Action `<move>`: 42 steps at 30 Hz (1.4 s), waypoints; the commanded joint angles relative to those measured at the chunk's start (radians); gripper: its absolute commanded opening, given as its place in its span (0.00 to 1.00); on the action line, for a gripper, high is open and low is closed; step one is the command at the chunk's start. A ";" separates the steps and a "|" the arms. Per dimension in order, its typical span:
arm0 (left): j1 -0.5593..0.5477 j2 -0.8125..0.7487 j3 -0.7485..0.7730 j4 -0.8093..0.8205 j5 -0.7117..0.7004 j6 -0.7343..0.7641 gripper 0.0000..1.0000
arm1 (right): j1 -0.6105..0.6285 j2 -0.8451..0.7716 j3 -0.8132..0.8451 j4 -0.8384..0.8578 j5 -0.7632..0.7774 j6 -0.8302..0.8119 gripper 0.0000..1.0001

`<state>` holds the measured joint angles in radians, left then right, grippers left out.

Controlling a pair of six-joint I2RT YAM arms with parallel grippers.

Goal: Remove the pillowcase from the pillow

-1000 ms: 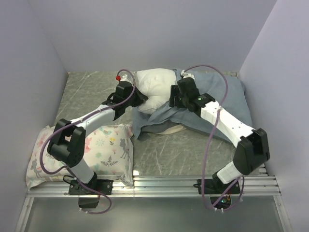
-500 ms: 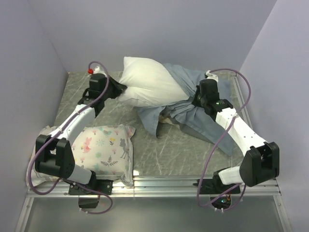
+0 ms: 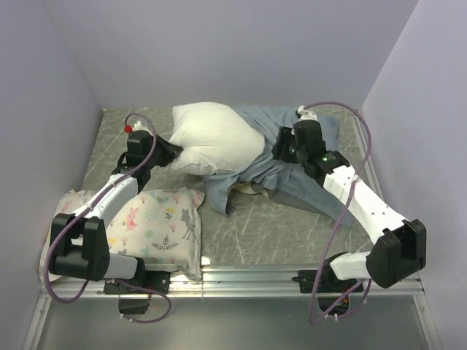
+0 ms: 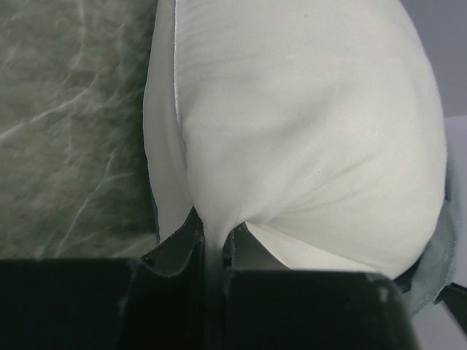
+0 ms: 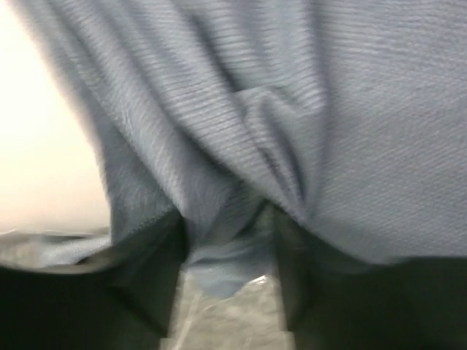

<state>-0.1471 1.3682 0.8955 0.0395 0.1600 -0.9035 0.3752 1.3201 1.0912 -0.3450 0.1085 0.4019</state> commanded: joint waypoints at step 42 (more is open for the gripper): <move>-0.028 -0.323 -0.222 -0.015 -0.309 -0.014 0.00 | -0.345 0.645 0.849 -0.341 0.215 -0.038 0.00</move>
<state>-0.2333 1.1015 0.6762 0.0837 0.0349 -0.9409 0.0685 2.0422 1.9579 -0.7437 0.1406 0.3649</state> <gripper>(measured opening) 0.095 0.007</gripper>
